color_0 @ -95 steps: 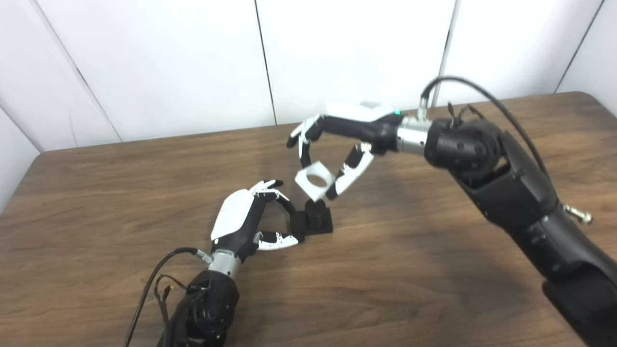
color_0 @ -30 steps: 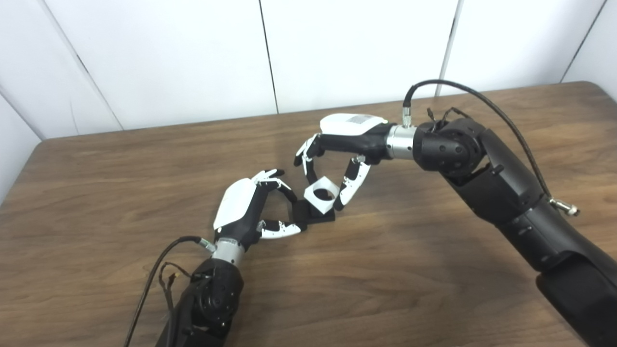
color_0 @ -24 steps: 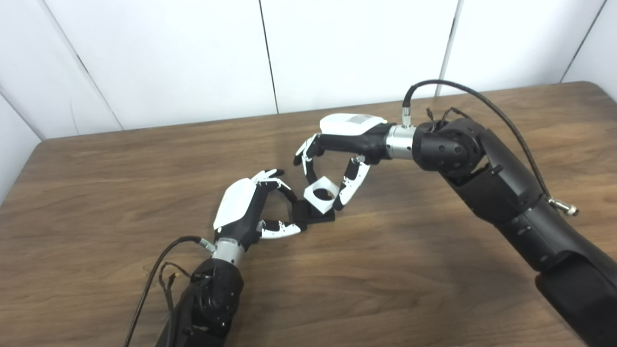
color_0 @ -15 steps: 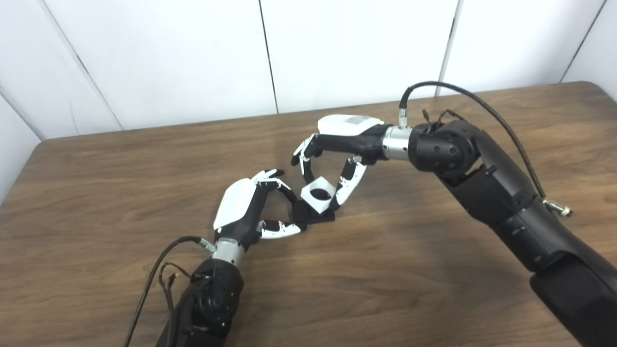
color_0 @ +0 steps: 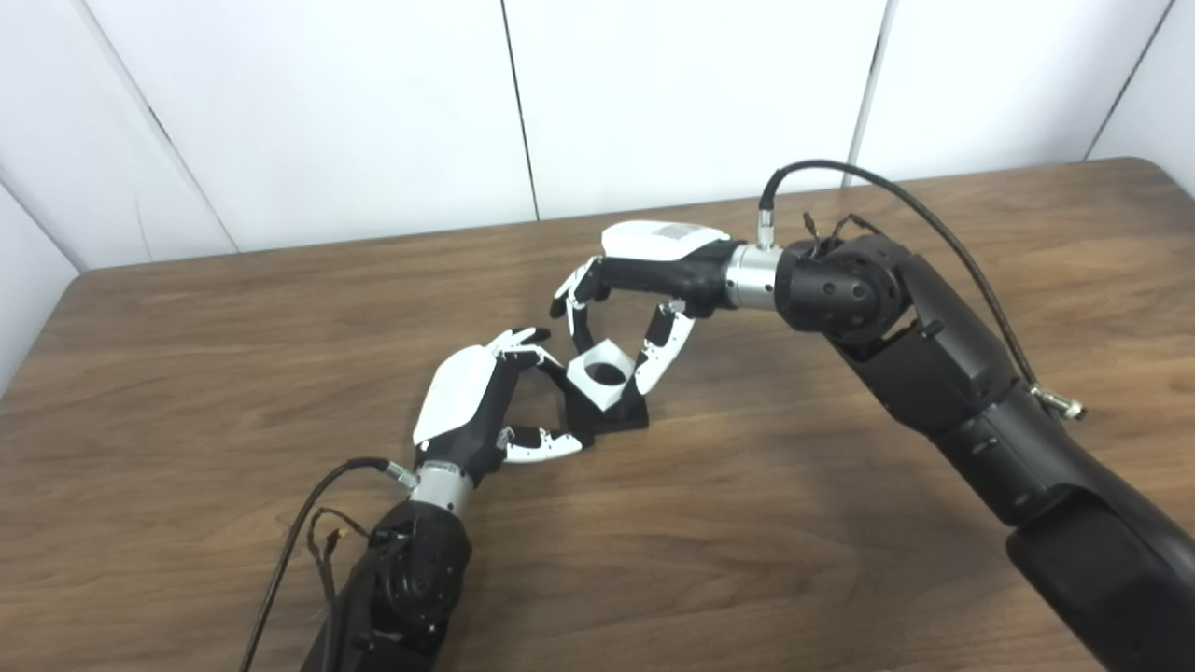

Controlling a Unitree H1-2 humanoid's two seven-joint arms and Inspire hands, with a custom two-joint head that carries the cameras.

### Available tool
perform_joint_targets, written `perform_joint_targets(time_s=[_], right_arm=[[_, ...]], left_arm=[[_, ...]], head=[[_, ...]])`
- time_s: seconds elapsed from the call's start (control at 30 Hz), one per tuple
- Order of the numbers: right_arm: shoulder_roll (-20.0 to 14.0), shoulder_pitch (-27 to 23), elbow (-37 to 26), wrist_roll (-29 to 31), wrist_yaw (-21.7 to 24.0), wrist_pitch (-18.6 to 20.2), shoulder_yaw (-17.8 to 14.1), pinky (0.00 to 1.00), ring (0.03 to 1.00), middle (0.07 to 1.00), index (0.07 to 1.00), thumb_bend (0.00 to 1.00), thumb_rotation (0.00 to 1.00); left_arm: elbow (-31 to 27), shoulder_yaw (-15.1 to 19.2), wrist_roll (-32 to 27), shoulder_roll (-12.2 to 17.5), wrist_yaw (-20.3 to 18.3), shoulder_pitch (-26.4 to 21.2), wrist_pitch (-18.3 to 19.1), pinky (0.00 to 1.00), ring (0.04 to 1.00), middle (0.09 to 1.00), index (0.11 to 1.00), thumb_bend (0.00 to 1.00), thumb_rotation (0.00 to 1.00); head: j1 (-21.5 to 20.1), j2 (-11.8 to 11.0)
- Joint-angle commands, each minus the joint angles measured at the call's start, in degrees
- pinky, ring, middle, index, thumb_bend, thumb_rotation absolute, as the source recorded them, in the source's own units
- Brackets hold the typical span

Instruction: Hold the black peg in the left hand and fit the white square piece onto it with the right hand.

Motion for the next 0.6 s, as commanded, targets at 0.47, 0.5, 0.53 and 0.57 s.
perform_joint_targets(time_s=[0.47, 0.5, 0.53, 0.57], right_arm=[[-0.9, -3.4, -0.3, -0.1, -1.8, 0.7, -2.1, 0.77, 0.857, 0.814, 0.48, 0.52, 0.14], [-1.0, -3.4, -0.3, 0.1, -1.9, 0.7, -2.2, 0.77, 0.855, 0.812, 0.48, 0.52, 0.14], [-1.1, -3.3, -0.5, 0.0, -1.8, 0.8, -2.3, 0.77, 0.856, 0.812, 0.48, 0.52, 0.14], [-1.3, -3.3, -0.7, -0.1, -1.7, 1.0, -2.3, 0.78, 0.859, 0.814, 0.48, 0.52, 0.14]], left_arm=[[-0.5, -0.3, 1.0, 1.6, -1.6, 0.6, 0.2, 0.9, 0.933, 0.883, 0.488, 0.52, 0.08], [-0.5, -0.3, 0.9, 1.7, -1.5, 0.6, 0.0, 0.9, 0.934, 0.883, 0.488, 0.52, 0.08], [-0.5, -0.3, 1.0, 1.7, -1.5, 0.6, 0.0, 0.9, 0.932, 0.882, 0.488, 0.52, 0.08], [-0.5, -0.4, 1.1, 1.7, -1.5, 0.5, 0.0, 0.9, 0.929, 0.882, 0.488, 0.52, 0.08]], head=[[-1.1, 0.4], [-1.1, 0.4], [-1.1, 0.5], [-1.0, 0.5]])
